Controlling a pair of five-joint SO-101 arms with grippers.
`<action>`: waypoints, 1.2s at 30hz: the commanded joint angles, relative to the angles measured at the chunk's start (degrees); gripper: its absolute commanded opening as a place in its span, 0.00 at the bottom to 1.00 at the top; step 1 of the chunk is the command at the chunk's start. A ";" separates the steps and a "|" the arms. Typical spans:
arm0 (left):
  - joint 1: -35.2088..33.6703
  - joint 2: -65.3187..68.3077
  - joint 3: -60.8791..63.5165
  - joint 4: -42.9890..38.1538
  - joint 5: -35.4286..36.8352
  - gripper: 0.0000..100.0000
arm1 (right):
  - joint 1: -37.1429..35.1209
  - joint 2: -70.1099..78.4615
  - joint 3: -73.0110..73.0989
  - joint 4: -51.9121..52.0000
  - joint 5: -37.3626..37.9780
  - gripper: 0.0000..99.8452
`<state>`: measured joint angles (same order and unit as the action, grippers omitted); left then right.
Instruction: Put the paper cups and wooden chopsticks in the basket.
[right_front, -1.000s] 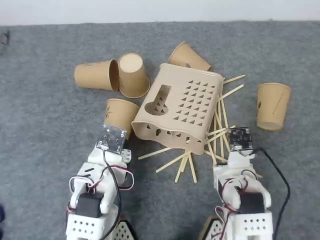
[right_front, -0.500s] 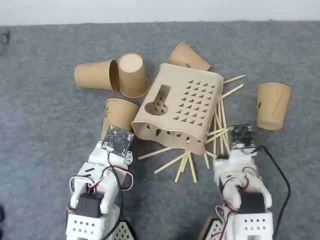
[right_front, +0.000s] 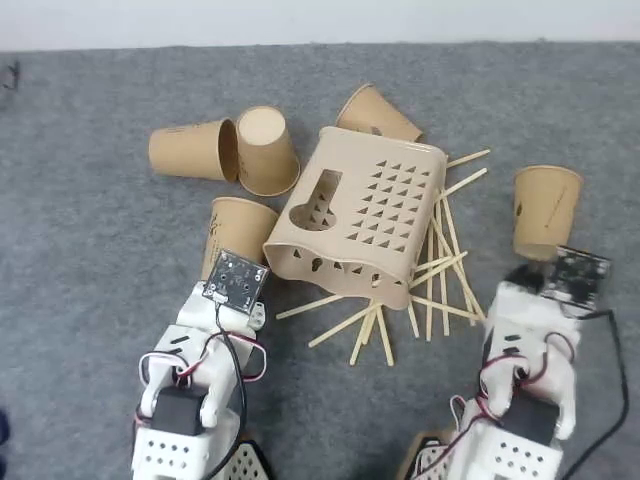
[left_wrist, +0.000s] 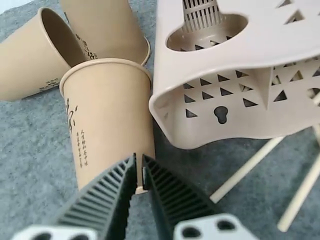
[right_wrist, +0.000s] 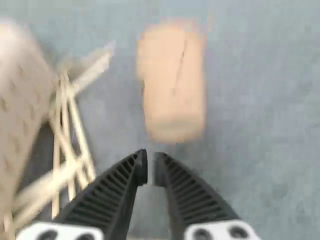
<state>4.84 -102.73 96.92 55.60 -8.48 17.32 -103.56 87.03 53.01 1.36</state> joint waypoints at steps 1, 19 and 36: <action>-0.18 -0.44 -0.40 -0.44 -0.53 0.02 | -2.15 -0.31 -2.02 -3.56 -0.18 0.18; 1.67 -0.18 -13.14 0.35 -3.60 0.03 | -4.62 -0.40 8.62 -3.74 8.00 0.21; 12.66 40.44 -27.21 -19.78 -18.99 0.13 | -4.62 -0.40 8.79 -3.82 8.00 0.21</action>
<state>16.18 -72.57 76.53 37.67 -24.57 12.92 -103.47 95.38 49.05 8.66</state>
